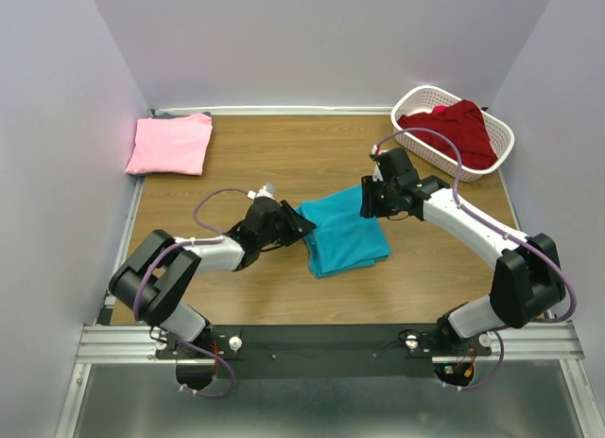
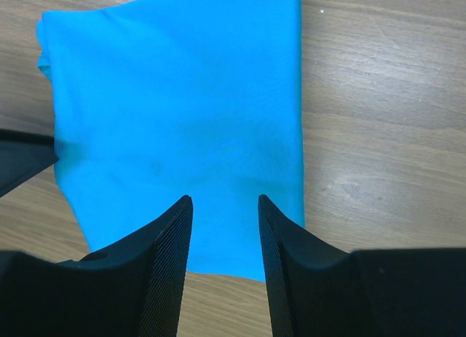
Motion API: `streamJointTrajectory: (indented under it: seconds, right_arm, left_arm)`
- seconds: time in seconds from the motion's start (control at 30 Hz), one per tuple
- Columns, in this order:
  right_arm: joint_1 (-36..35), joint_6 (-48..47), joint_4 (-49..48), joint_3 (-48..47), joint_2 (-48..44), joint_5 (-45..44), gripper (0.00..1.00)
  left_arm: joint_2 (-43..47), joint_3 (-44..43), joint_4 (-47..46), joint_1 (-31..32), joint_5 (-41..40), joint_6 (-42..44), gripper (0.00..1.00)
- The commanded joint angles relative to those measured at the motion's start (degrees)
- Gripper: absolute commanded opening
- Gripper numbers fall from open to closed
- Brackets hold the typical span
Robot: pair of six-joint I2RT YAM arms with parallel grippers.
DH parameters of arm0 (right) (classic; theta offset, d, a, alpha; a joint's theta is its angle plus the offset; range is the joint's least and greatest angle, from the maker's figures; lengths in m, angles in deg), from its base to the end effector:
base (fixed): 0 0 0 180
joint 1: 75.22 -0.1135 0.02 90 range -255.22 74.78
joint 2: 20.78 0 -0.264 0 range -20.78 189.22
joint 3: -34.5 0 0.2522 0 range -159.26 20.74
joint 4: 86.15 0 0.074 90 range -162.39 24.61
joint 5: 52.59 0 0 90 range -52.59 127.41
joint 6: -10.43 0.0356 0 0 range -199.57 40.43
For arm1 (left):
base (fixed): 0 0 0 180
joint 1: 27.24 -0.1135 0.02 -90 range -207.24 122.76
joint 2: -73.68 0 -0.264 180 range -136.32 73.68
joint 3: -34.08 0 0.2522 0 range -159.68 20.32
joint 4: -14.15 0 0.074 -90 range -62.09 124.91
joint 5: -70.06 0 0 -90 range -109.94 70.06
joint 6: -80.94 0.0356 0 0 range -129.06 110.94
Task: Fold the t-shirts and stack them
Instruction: Fold the tshirt
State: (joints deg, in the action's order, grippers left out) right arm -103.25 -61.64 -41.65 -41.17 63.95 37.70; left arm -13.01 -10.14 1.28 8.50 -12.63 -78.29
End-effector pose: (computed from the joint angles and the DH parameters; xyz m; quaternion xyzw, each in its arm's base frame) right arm 0.2735 0.1458 0.2485 -0.0844 0.9461 0.1243 0.2869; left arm 0.2294 -0.1706 0.1528 -0.2178 0.8352 -0.4317 0.2620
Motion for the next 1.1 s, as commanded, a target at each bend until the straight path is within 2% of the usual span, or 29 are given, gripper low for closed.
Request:
streamJointTrajectory:
  seconds: [0.0, 0.17, 0.27, 0.33, 0.43, 0.63, 0.87, 1.07]
  right_arm:
    - [0.35, -0.53, -1.39, 1.61, -1.14, 1.20, 0.49]
    - [0.70, -0.62, -1.56, 2.49, -1.32, 0.94, 0.49]
    - [0.87, -0.71, -2.00, 3.11, -1.32, 0.50, 0.49]
    - [1.13, -0.79, -2.09, 3.37, -1.32, 0.41, 0.49]
    - [1.66, -0.79, -2.26, 3.55, -1.15, 0.32, 0.48]
    - [2.45, -0.62, -2.70, 3.90, -0.09, 0.93, 0.43]
    - [3.16, -0.53, -3.93, 5.57, -0.09, 2.77, 0.39]
    - [5.35, 0.26, -8.76, 8.73, -1.41, 15.05, 0.37]
  left_arm:
    - [-4.00, -3.20, 0.44, 0.29, 0.33, 1.38, 0.43]
    - [-8.22, -4.61, 0.62, 0.29, 0.77, 2.17, 0.39]
    - [-7.97, -4.61, 0.70, 0.29, 0.51, 2.43, 0.24]
    - [-6.22, -4.26, 1.49, 0.20, -0.01, 2.61, 0.09]
    - [-2.62, -3.56, 2.90, 0.20, -1.51, 3.40, 0.00]
    - [3.81, -0.49, 4.48, 0.29, -4.06, 2.79, 0.00]
    - [1.97, 5.40, 2.03, 0.20, -3.53, -2.74, 0.00]
    - [3.46, 9.53, 1.76, 0.20, -6.34, -6.88, 0.00]
